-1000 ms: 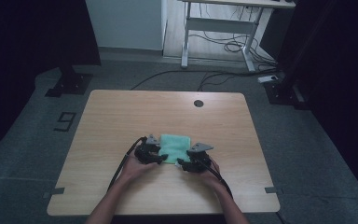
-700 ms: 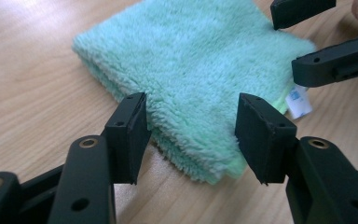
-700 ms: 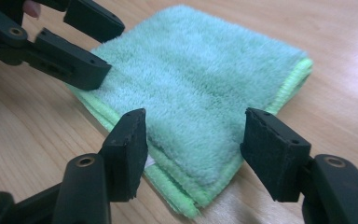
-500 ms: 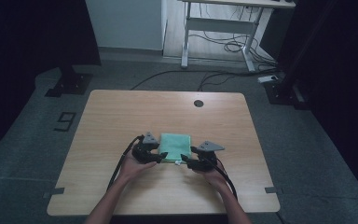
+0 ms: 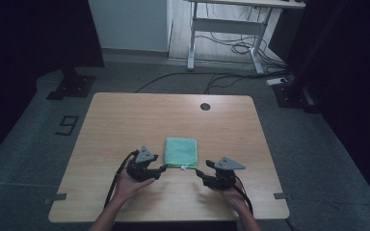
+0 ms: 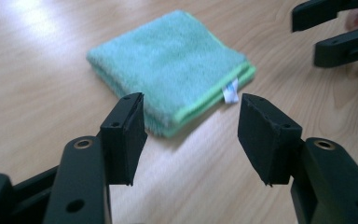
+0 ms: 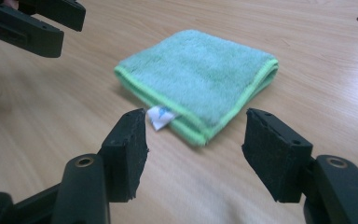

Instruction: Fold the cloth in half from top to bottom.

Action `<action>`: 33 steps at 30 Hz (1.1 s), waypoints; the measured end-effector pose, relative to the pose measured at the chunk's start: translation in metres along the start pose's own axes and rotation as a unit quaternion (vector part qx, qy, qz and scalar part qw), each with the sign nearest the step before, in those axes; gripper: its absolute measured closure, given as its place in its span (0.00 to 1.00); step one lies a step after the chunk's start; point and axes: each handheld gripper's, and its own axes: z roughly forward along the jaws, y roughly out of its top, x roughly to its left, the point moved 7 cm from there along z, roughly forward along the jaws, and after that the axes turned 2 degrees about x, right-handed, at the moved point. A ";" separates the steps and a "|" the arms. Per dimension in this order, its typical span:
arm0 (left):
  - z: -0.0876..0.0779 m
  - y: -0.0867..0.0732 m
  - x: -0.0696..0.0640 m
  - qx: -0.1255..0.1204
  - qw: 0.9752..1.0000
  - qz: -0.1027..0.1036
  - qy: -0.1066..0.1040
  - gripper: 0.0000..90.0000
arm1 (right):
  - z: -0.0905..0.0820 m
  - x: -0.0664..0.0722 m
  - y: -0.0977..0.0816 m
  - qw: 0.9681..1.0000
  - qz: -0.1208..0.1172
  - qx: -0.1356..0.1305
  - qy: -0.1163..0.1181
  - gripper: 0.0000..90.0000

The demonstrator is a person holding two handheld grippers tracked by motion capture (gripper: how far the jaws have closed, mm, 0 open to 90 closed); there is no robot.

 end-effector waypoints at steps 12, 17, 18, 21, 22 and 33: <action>-0.020 -0.040 -0.013 0.004 1.000 -0.003 0.011 0.46 | -0.031 0.010 -0.024 1.000 -0.006 0.003 -0.002 0.44; -0.029 -0.052 -0.014 0.011 1.000 0.003 0.019 0.46 | -0.036 0.009 -0.037 1.000 0.009 0.014 -0.002 0.44; -0.029 -0.053 -0.013 0.010 1.000 0.001 0.017 0.46 | -0.036 0.009 -0.040 1.000 0.011 0.016 -0.003 0.44; -0.030 -0.056 -0.012 0.013 1.000 -0.001 0.013 0.45 | -0.035 0.012 -0.045 0.999 0.011 0.036 -0.006 0.42; -0.029 -0.056 -0.011 0.015 1.000 -0.002 0.009 0.45 | -0.036 0.013 -0.045 0.999 0.009 0.037 -0.006 0.42; -0.032 -0.059 -0.004 0.019 1.000 -0.009 0.012 0.45 | -0.038 0.011 -0.047 0.999 0.016 0.038 -0.008 0.41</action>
